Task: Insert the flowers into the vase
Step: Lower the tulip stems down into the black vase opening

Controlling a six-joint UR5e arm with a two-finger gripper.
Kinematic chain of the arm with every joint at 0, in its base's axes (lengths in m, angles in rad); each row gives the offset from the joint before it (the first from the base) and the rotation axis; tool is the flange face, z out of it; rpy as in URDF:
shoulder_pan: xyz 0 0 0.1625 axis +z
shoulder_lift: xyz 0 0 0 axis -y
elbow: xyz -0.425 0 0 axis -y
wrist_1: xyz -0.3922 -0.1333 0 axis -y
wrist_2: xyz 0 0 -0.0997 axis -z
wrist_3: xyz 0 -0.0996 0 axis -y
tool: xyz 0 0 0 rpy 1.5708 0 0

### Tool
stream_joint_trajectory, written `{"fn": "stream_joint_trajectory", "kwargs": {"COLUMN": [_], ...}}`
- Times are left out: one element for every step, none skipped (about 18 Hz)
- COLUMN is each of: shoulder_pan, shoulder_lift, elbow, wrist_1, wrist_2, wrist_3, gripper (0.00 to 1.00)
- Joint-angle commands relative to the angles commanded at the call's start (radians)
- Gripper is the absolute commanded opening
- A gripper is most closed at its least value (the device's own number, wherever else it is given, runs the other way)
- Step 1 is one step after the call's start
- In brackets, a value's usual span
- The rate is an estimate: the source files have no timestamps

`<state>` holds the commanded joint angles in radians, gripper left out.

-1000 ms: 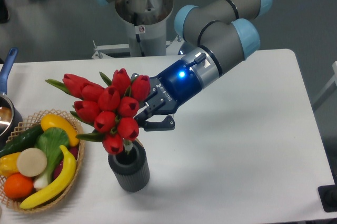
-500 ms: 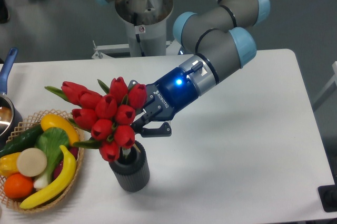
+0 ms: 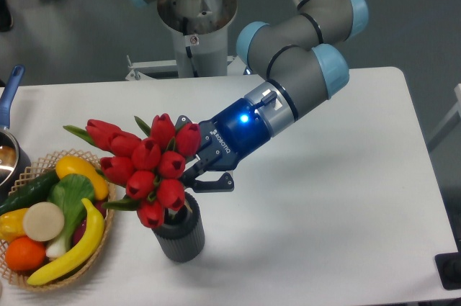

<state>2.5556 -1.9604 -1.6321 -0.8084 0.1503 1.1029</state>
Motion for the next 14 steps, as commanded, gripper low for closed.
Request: {"fn": "stream_joint_trajectory", "kwargs": {"shoulder_pan": [-0.002,-0.002,-0.003,-0.003,-0.003,-0.003,-0.003,-0.003,-0.005,-0.009,-0.009,-0.009,-0.009,-0.009], "shoulder_lift": [-0.005,-0.011,-0.015,-0.018,-0.025,-0.031,-0.035,-0.041,-0.043,-0.045,-0.049,-0.051,-0.055,-0.061], "elbow": [-0.011,-0.02,-0.031,-0.04,-0.046,-0.049,-0.052,-0.057,-0.061,-0.064,-0.069,-0.071,-0.071,-0.072], "wrist_1": [0.0,0.0,0.0,0.0,0.0,0.0,0.0,0.0,0.0,0.0,0.0,0.0,0.0,0.0], "wrist_2": [0.002,0.002,0.002,0.002,0.002,0.002,0.002,0.002,0.002,0.002,0.002,0.003,0.003,0.003], "wrist_3": [0.012,0.028,0.043,0.055,0.066,0.077,0.086,0.094,0.101,0.11,0.115,0.12,0.12,0.12], "gripper": [0.05,0.05,0.05,0.06,0.07,0.07,0.07,0.08,0.08,0.08,0.08,0.09,0.09,0.09]}}
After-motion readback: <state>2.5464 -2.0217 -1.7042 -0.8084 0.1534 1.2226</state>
